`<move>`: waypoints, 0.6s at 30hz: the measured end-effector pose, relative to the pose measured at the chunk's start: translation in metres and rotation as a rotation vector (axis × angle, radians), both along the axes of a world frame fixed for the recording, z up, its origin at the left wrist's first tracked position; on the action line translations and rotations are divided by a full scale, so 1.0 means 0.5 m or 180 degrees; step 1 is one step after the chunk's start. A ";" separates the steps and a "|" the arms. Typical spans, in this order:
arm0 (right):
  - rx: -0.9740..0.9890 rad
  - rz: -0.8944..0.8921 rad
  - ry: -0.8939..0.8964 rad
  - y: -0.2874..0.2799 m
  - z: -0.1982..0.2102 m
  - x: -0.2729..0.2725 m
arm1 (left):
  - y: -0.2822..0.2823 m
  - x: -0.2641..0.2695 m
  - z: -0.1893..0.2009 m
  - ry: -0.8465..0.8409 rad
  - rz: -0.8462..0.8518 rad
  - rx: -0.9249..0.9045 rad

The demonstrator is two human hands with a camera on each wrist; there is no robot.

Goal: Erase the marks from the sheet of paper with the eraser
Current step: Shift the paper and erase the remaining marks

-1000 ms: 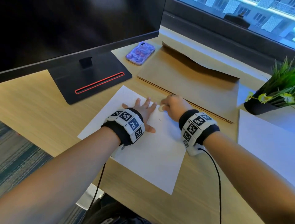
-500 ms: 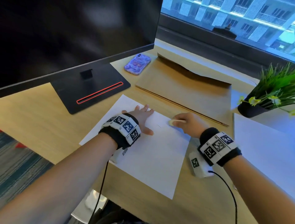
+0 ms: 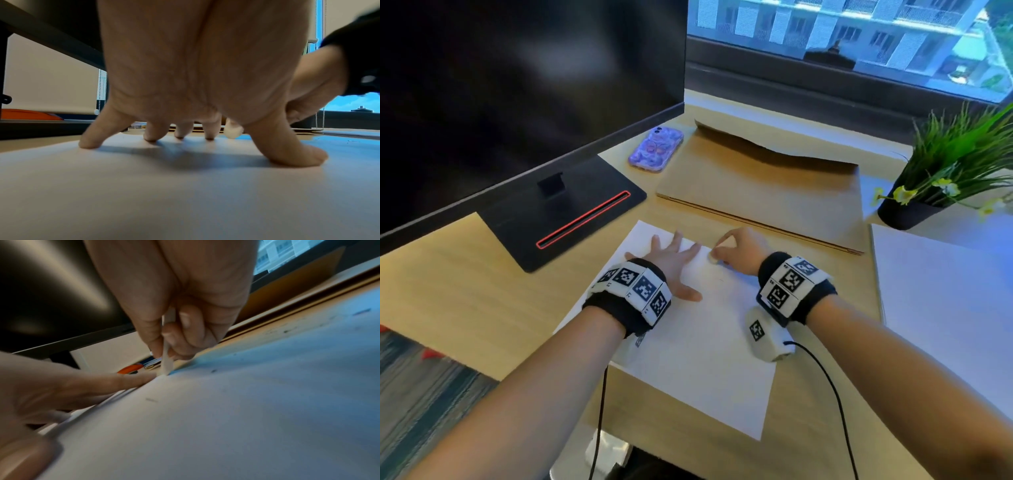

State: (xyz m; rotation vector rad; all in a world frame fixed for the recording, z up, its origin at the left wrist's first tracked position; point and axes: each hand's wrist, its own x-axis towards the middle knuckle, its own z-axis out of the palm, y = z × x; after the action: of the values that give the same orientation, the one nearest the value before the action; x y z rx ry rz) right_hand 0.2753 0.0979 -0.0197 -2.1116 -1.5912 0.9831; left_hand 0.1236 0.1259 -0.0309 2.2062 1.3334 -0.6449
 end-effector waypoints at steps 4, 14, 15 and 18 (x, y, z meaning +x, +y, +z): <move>0.0003 -0.0018 -0.0096 0.015 0.003 -0.001 | -0.002 0.003 -0.002 0.0041 -0.0020 0.0022; 0.0061 0.0208 -0.0389 0.031 0.014 -0.028 | -0.006 0.006 -0.007 0.0062 0.0022 0.0061; 0.0058 0.0205 -0.0413 0.027 0.010 -0.030 | -0.006 0.006 -0.007 0.0063 0.0028 0.0061; -0.0175 0.0483 -0.0515 0.006 0.001 -0.030 | -0.004 0.007 -0.010 0.0072 0.0043 0.0032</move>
State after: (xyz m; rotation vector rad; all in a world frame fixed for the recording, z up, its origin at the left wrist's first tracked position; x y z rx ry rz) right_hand 0.2604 0.1009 -0.0191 -2.1824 -1.8460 0.9327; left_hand 0.1271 0.1238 -0.0358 2.2020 1.3645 -0.6613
